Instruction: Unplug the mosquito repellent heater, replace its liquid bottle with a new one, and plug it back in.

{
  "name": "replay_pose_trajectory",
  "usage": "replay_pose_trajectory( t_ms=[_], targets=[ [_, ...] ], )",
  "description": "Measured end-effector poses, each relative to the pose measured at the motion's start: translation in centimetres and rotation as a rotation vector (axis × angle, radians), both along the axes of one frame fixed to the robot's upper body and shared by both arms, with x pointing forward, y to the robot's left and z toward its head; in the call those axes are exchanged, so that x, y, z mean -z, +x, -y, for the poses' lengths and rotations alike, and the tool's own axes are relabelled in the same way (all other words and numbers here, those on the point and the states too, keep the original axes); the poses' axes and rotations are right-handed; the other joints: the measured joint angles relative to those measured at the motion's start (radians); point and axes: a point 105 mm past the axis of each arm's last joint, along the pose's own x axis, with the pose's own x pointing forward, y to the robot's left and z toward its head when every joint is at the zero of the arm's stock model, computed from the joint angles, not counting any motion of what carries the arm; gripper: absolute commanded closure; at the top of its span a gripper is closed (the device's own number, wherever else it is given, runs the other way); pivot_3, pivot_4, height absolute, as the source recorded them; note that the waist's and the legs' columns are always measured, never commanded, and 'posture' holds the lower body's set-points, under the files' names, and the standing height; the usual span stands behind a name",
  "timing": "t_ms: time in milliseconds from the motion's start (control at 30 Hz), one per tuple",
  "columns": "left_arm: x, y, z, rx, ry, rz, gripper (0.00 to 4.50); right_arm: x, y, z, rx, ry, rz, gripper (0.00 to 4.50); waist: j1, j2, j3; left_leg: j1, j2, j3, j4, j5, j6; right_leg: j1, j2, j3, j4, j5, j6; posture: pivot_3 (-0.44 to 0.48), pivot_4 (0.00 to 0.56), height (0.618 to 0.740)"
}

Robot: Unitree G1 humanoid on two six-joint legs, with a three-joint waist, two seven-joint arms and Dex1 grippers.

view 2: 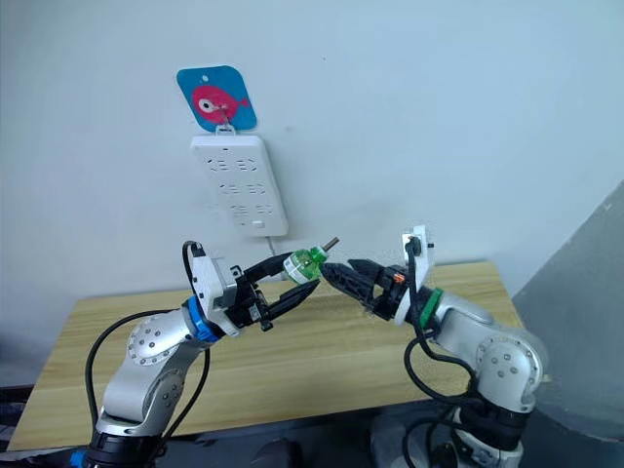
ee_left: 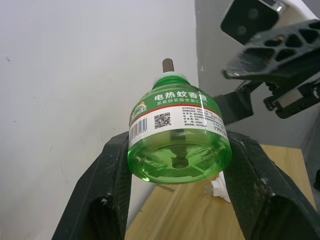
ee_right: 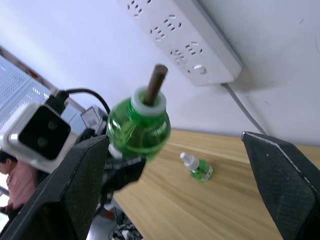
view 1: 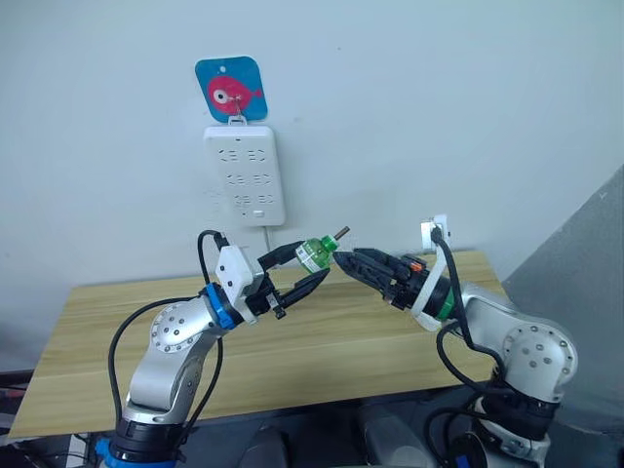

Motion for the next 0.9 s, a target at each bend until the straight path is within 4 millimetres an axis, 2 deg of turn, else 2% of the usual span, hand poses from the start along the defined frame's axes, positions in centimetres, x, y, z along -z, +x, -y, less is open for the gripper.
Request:
replay_pose_trajectory(
  t_ms=[333,500,600,867,900],
  targets=[
    [-0.7,0.2,0.6,-0.01,-0.006,0.014,2.26,-0.7,1.3,-2.0,-0.021,0.069,0.002,0.08,-0.016,0.0,-0.003,0.0,0.0,-0.001,0.0,0.0,0.0,0.0,0.0,0.0,0.0,0.0,0.0,-0.151,0.076,0.729],
    [-1.2,0.0,0.7,-0.009,-0.009,0.032,2.26,-1.7,1.7,-2.7,-0.029,0.105,0.021,0.08,-0.016,0.0,-0.004,0.0,0.0,-0.001,0.0,0.0,0.0,0.0,0.0,0.0,0.0,0.0,0.0,-0.15,0.077,0.729],
    [-1.2,0.1,0.7,-0.017,-0.012,0.032,2.26,-2.0,1.7,-2.8,-0.032,0.13,0.021,0.69,-0.016,0.0,-0.005,0.0,0.0,-0.001,0.0,0.0,0.0,0.0,0.0,-0.001,0.0,0.0,0.0,-0.148,0.077,0.729],
    [-1.2,0.1,0.7,-0.02,-0.009,0.034,2.26,-2.3,1.5,-2.8,-0.065,0.163,0.011,3.62,-0.016,0.0,-0.005,0.0,0.0,-0.001,0.0,0.0,0.0,0.0,0.0,0.0,0.0,0.0,0.0,-0.145,0.077,0.729],
    [-1.2,0.1,0.7,-0.019,-0.009,0.034,2.26,-2.3,1.5,-2.8,-0.066,0.161,0.01,3.65,-0.016,0.0,-0.005,0.0,0.0,-0.001,0.0,0.0,0.0,0.0,0.0,0.0,0.0,0.0,0.0,-0.145,0.077,0.729]
  ],
)
